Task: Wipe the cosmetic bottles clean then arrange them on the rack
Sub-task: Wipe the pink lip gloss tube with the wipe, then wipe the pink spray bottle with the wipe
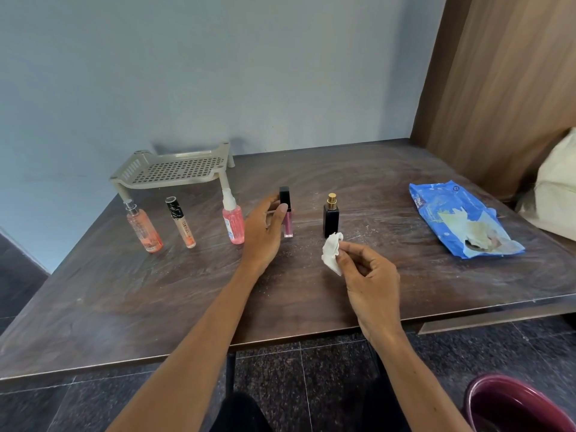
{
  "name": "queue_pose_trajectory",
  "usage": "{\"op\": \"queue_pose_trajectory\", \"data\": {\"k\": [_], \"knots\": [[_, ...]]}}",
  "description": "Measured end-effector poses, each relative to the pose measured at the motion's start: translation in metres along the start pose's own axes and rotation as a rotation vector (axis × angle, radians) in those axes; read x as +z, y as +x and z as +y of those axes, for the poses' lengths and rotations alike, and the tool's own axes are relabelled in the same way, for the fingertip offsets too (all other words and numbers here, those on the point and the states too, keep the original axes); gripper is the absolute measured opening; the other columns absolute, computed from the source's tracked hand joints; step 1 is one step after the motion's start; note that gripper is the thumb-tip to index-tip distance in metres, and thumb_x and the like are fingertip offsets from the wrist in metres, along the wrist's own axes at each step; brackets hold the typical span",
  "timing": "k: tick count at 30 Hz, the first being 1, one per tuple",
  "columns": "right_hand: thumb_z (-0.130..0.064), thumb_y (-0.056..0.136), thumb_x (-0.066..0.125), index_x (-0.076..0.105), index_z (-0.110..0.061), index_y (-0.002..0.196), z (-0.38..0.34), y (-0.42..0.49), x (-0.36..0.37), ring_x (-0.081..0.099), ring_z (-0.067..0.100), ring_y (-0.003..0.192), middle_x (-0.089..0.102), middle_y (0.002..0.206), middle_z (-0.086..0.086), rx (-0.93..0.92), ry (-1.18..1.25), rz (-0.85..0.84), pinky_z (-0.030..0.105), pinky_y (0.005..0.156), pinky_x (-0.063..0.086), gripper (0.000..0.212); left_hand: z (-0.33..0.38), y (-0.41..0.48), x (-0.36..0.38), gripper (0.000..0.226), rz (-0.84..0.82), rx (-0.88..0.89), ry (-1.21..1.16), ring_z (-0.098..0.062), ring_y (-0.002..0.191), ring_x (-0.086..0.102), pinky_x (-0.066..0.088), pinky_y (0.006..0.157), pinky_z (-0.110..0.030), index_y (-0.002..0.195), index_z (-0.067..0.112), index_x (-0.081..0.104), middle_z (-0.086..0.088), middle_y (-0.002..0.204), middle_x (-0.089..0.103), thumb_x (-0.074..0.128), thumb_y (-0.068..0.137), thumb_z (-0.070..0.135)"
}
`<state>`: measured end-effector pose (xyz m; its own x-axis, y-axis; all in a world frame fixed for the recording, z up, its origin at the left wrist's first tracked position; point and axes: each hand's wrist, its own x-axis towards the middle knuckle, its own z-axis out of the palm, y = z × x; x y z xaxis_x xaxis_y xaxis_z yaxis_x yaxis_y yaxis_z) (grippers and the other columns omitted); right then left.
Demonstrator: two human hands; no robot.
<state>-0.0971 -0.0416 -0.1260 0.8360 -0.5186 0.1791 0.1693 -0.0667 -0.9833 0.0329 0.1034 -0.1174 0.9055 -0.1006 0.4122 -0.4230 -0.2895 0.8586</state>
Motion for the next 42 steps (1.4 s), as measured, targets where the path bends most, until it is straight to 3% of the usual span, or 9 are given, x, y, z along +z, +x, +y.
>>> {"op": "queue_pose_trajectory", "data": {"k": [8,14,20,23,26,31,34,37,42], "knots": [[-0.011,0.089,0.068,0.074,-0.021,0.101,0.0,0.0,0.0,0.069,0.0,0.087,0.074,0.092,-0.012,-0.016,-0.01,-0.003,0.016,0.076,0.053,0.017,-0.002,0.0,0.0,0.036,-0.04,-0.037,0.05,-0.012,0.115,0.063,0.052,0.103,-0.036,0.132,0.013,0.059,-0.001,0.123,0.069,0.049,0.105,0.035],[-0.011,0.089,0.068,0.073,-0.021,0.102,0.0,-0.001,-0.001,0.069,0.0,0.087,0.074,0.093,-0.011,-0.024,-0.009,-0.002,0.015,0.076,0.054,0.017,0.019,-0.018,-0.009,0.046,-0.01,-0.088,0.072,-0.004,0.128,0.053,0.039,0.097,-0.008,0.145,0.015,0.049,0.003,0.142,0.058,0.044,0.106,0.04],[-0.012,0.09,0.068,0.073,-0.023,0.1,0.001,-0.001,0.0,0.069,-0.001,0.085,0.074,0.09,-0.012,-0.035,-0.025,-0.002,0.014,0.074,0.053,0.016,0.041,-0.078,-0.024,0.016,0.475,0.011,-0.055,0.003,0.096,0.067,0.053,0.08,-0.012,0.112,0.02,0.068,0.013,0.105,0.071,0.057,0.102,0.026],[-0.012,0.089,0.068,0.073,-0.021,0.102,-0.001,-0.001,0.001,0.069,-0.001,0.085,0.073,0.09,-0.014,-0.038,-0.033,-0.004,0.012,0.073,0.052,0.017,0.03,-0.069,-0.044,0.02,0.62,0.042,0.082,-0.002,0.104,0.063,0.054,0.084,-0.021,0.118,0.011,0.064,0.004,0.111,0.068,0.062,0.1,0.02],[-0.011,0.09,0.067,0.073,-0.022,0.102,-0.001,-0.002,0.0,0.069,-0.001,0.085,0.073,0.091,-0.014,-0.045,-0.041,-0.006,0.013,0.075,0.053,0.017,0.015,-0.044,-0.061,0.036,0.549,0.018,0.125,-0.01,0.117,0.06,0.057,0.094,-0.04,0.13,0.012,0.057,0.0,0.129,0.062,0.063,0.099,0.03],[-0.011,0.09,0.067,0.072,-0.026,0.099,-0.001,-0.003,0.0,0.069,0.0,0.087,0.074,0.093,-0.012,-0.053,-0.057,-0.009,0.017,0.078,0.054,0.019,0.005,-0.012,-0.066,0.05,0.428,0.023,0.165,-0.015,0.127,0.057,0.05,0.106,-0.042,0.144,0.009,0.049,-0.007,0.14,0.059,0.058,0.101,0.034],[-0.011,0.089,0.067,0.072,-0.027,0.099,-0.002,-0.003,0.0,0.069,-0.001,0.086,0.073,0.091,-0.014,-0.059,-0.07,-0.011,0.016,0.077,0.054,0.019,0.005,0.001,-0.066,0.046,0.332,0.073,0.232,-0.021,0.104,0.067,0.054,0.094,-0.03,0.145,0.013,0.05,-0.012,0.117,0.07,0.054,0.104,0.033],[-0.01,0.089,0.067,0.072,-0.027,0.099,-0.002,-0.004,0.0,0.069,-0.001,0.085,0.073,0.091,-0.015,-0.055,-0.073,-0.014,0.015,0.077,0.054,0.02,0.006,0.008,-0.066,0.036,0.303,0.101,0.308,-0.005,0.072,0.06,0.047,0.071,-0.006,0.136,0.013,0.059,0.005,0.09,0.068,0.053,0.104,0.027],[-0.009,0.09,0.066,0.071,-0.025,0.099,-0.004,-0.004,0.002,0.069,-0.002,0.085,0.073,0.091,-0.013,-0.051,-0.07,-0.014,0.014,0.076,0.054,0.019,-0.002,0.015,-0.068,0.022,0.322,0.121,0.264,-0.005,0.074,0.064,0.046,0.065,-0.014,0.108,0.009,0.07,0.001,0.087,0.073,0.059,0.101,0.026]]}}
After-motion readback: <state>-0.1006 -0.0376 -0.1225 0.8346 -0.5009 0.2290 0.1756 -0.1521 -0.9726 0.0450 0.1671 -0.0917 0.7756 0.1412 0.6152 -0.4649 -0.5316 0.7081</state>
